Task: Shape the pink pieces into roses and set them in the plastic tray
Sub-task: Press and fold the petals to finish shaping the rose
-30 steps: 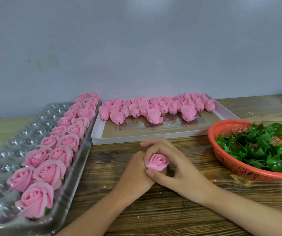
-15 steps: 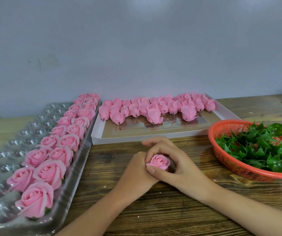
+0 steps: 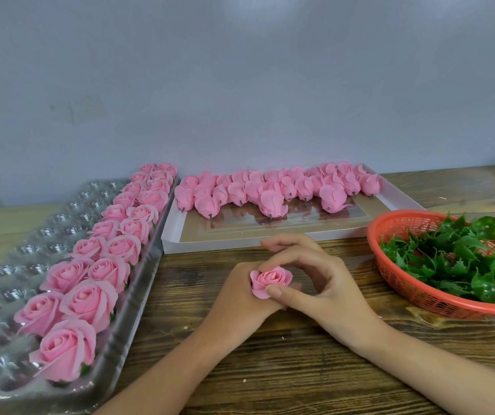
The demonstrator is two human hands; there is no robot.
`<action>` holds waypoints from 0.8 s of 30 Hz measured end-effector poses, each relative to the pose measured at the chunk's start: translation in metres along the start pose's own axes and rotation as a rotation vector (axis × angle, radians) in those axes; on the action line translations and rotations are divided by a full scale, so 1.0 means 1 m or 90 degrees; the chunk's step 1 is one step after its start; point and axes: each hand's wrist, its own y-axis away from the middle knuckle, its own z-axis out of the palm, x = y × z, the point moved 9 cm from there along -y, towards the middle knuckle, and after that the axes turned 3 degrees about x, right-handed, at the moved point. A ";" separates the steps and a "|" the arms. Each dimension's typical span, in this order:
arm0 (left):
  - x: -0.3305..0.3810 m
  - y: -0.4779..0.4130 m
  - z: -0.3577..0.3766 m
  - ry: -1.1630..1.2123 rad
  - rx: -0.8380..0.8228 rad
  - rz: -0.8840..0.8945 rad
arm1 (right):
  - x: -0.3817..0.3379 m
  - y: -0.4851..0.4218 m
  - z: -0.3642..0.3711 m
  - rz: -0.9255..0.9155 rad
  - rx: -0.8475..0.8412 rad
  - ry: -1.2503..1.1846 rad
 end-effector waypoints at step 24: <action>0.040 0.005 -0.040 0.312 -0.061 0.284 | -0.010 0.003 0.007 -0.027 -0.026 0.091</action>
